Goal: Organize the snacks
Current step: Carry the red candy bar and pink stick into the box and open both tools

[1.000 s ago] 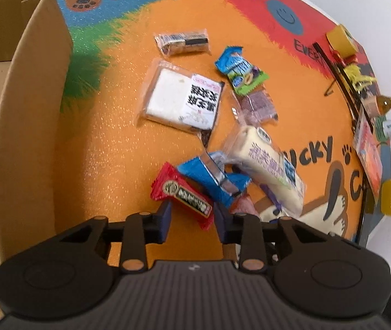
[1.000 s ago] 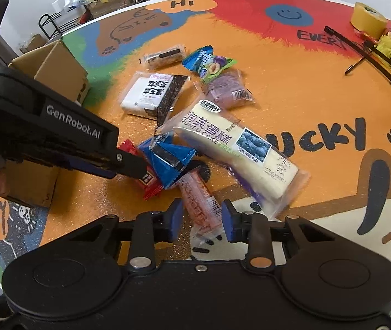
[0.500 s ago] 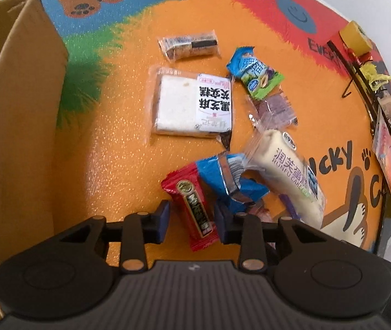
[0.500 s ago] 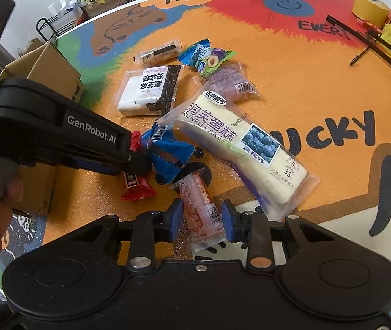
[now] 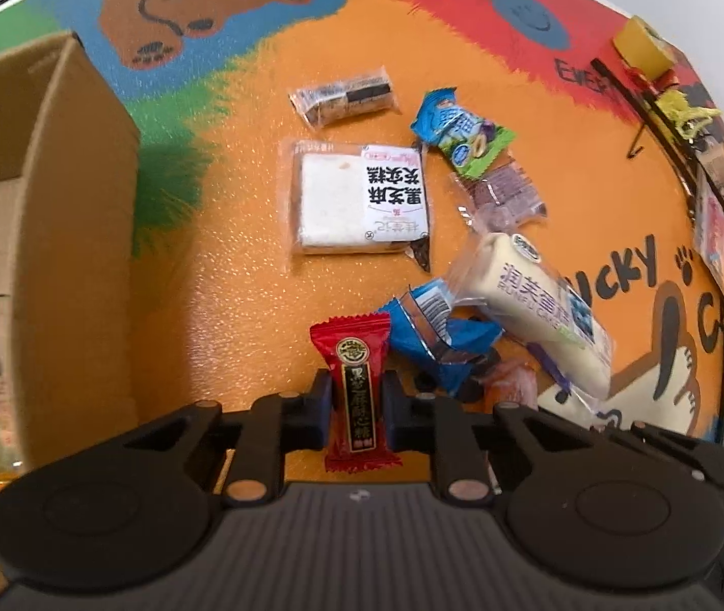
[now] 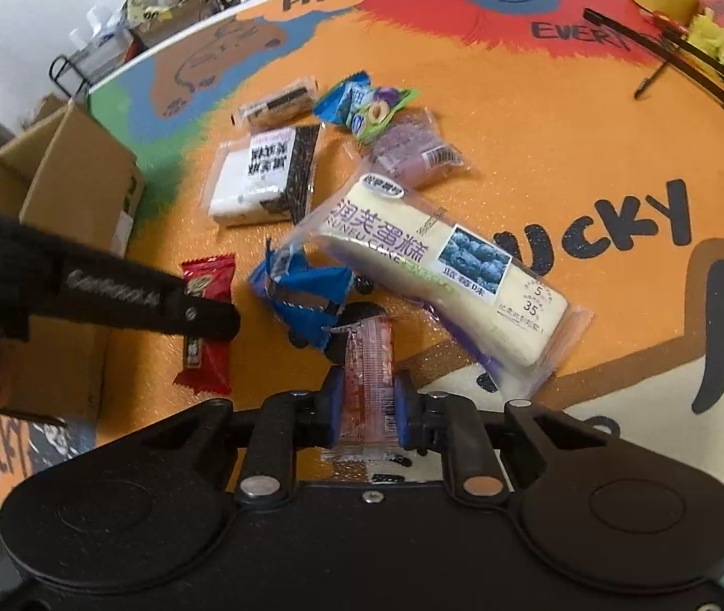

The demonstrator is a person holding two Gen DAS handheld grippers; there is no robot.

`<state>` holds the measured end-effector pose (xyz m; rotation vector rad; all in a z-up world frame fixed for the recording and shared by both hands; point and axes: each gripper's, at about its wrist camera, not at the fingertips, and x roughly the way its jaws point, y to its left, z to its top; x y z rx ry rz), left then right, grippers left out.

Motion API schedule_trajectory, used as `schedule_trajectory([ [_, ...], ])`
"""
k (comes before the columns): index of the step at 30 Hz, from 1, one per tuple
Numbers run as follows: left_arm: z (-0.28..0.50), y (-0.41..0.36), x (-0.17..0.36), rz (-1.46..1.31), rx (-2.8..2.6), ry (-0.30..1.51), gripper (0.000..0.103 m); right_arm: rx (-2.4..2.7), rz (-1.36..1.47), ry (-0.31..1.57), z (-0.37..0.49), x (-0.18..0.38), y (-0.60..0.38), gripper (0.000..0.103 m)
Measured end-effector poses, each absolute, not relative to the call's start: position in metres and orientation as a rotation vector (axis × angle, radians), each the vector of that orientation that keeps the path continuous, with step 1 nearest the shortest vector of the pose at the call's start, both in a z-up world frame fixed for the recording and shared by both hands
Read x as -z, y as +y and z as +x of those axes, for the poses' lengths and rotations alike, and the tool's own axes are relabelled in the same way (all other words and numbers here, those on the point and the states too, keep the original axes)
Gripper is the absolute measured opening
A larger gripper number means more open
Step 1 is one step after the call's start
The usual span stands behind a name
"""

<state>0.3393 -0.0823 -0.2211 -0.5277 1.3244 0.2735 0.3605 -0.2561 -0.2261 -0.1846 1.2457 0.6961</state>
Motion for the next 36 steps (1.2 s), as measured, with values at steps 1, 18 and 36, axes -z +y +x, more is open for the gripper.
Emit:
schedule_trajectory([
  [1,0.338,-0.082,0.217,-0.523,-0.268,1.323,0.018,-0.69,-0.174,1.246,0.36,0.224,-0.256,0.018],
  [18,0.293,-0.04,0.142,-0.452,-0.049,1.248,0.018,-0.484,-0.067,1.171,0.3,0.164,-0.209,0.017],
  [36,0.243,0.036,0.108,-0.386,0.077,1.2,0.018,-0.428,-0.001,1.085,0.231,0.125,-0.133,0.017],
])
